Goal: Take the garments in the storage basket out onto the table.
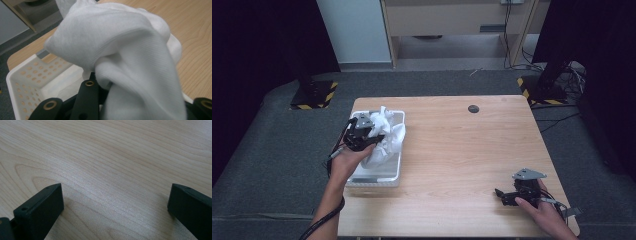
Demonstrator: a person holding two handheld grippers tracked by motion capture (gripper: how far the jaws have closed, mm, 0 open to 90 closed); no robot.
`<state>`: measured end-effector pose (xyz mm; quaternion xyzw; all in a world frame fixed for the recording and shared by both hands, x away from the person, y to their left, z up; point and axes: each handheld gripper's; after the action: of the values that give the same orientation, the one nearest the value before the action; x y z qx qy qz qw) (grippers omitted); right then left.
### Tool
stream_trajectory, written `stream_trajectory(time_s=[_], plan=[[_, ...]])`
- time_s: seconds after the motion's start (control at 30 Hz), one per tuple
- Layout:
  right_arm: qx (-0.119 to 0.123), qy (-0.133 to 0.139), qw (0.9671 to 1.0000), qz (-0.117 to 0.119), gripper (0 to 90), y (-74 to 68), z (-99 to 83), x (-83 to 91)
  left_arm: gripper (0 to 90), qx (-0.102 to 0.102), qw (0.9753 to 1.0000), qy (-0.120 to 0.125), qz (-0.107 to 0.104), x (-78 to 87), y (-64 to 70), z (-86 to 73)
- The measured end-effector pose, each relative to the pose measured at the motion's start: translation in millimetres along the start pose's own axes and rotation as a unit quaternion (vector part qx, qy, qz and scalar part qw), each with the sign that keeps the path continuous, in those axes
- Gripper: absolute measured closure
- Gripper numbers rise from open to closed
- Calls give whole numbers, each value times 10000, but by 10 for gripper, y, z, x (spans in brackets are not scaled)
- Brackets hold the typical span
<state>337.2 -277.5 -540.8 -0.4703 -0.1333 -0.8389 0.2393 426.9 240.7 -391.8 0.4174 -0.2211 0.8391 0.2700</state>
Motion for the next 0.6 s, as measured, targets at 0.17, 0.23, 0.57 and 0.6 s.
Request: stream_trajectory(time_s=[0.17,0.23,0.57,0.6], plan=[[-6,-3,10000,3,5,-1,0,0,731,-64,10000,20,-7,11,30,40],[-6,-2,10000,3,5,-1,0,0,731,-91,10000,19,-5,21,41,57],[-6,-3,10000,2,5,-1,0,0,731,-172,9998,67,-25,72,91,114],[-6,-3,10000,3,5,-1,0,0,731,-181,9998,77,-27,77,93,119]])
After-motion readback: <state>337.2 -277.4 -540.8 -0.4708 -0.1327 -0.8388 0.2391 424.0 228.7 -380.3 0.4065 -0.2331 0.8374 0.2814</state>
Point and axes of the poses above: each handheld gripper's, and its own axes: x roughly backward along the jaws, z roughly out of its top, y roughly to its right, and after that the axes turned 14 degrees about -y, right-handed
